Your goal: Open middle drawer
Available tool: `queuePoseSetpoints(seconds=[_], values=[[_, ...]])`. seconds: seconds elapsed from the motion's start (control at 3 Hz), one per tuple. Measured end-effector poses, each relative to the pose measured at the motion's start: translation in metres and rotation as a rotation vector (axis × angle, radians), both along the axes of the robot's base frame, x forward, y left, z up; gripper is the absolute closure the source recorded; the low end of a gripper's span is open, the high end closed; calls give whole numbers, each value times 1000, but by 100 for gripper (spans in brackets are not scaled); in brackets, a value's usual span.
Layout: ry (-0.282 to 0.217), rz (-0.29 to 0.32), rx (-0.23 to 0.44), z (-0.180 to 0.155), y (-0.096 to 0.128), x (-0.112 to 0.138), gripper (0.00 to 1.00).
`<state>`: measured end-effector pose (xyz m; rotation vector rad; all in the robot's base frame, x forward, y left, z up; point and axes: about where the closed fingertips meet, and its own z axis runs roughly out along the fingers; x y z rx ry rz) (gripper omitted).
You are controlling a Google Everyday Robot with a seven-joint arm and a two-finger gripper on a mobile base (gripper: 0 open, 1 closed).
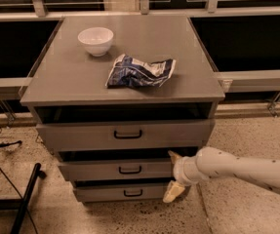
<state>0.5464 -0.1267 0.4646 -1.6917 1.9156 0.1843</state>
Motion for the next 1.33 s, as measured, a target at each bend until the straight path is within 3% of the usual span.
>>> queuePoseSetpoints(seconds=[0.67,1.33], values=[[-7,38,-17,-13,8,27,0],[23,62,-22,-31,14,45,0]])
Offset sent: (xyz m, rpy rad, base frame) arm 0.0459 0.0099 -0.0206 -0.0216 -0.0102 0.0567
